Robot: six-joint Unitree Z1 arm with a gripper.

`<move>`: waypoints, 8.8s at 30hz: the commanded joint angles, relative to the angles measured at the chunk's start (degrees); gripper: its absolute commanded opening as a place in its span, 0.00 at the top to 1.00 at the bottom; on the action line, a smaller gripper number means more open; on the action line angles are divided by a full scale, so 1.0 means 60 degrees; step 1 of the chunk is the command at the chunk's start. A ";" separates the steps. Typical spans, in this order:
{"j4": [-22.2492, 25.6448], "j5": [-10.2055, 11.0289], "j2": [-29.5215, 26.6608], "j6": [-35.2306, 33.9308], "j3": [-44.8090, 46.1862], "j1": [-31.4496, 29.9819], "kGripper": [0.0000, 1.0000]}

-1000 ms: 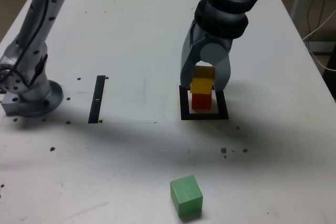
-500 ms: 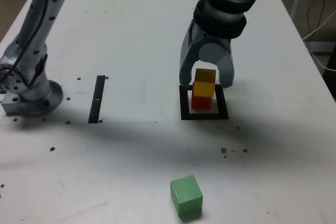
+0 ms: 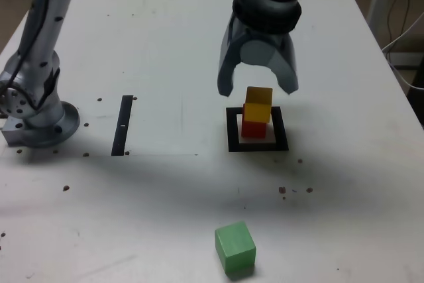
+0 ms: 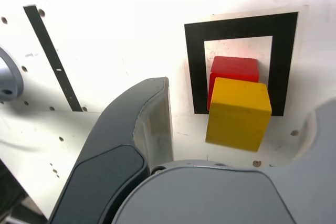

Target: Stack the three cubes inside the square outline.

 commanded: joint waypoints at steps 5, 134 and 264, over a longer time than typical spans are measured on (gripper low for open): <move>0.0030 0.0215 -0.0767 0.0059 0.0535 -0.0676 0.00; 0.0150 0.1440 0.1559 0.2601 -0.1031 -0.6016 0.71; -0.2082 -0.0991 -0.5078 -0.1555 0.7660 -0.0272 0.01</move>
